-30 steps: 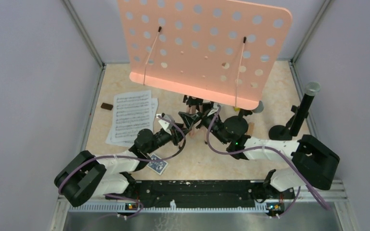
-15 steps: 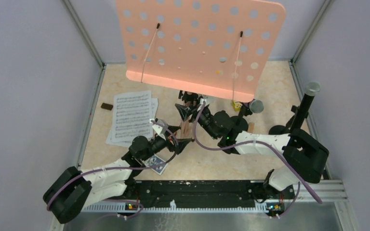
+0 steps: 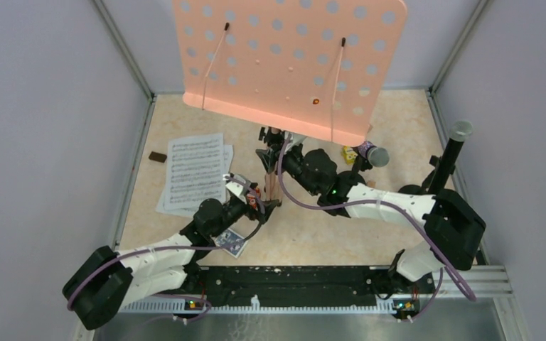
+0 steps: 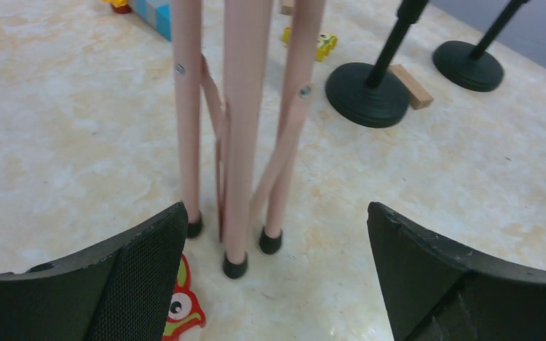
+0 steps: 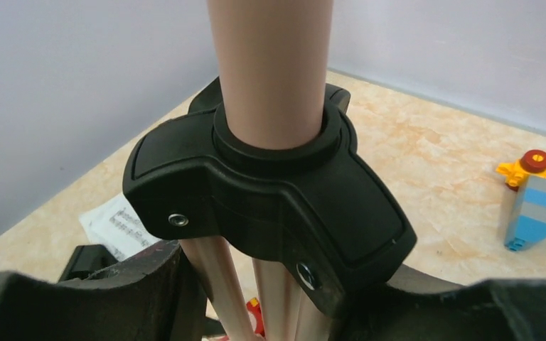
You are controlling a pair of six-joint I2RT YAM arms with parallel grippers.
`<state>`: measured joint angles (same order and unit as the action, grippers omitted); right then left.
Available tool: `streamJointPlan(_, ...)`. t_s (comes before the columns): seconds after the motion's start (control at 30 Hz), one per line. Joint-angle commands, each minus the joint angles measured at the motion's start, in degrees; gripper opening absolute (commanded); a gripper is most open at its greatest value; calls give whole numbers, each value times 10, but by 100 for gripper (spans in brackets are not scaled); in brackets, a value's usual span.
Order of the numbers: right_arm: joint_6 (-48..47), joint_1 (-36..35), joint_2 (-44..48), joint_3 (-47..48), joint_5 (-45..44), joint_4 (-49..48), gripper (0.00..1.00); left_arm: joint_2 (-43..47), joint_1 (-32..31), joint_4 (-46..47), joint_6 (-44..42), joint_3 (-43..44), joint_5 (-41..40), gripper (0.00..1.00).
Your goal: Pack up the instrument practice props
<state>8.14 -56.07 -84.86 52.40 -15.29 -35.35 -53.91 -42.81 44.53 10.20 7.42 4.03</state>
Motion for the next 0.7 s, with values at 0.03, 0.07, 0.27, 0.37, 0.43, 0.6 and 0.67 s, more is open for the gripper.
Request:
streamJointPlan(0.03,52,-6,47,59,60,36,0,-75,-1,37,-21,61,-83,99)
streamJointPlan(0.07,58,-6,52,61,64,41,0,-93,-1,45,-22,71,-83,99)
streamJointPlan(0.27,106,-9,72,84,93,77,0,-226,-1,68,-10,144,-55,99)
streamJointPlan(0.37,108,-12,78,108,104,113,0,-261,-2,67,4,160,2,97)
streamJointPlan(0.43,108,-13,79,120,106,128,0,-264,-5,66,18,157,23,84)
streamJointPlan(0.6,91,-12,57,168,71,197,0,-199,-22,2,56,128,22,48)
streamJointPlan(0.67,95,-12,38,200,40,240,0,-146,-31,-30,70,105,-3,38)
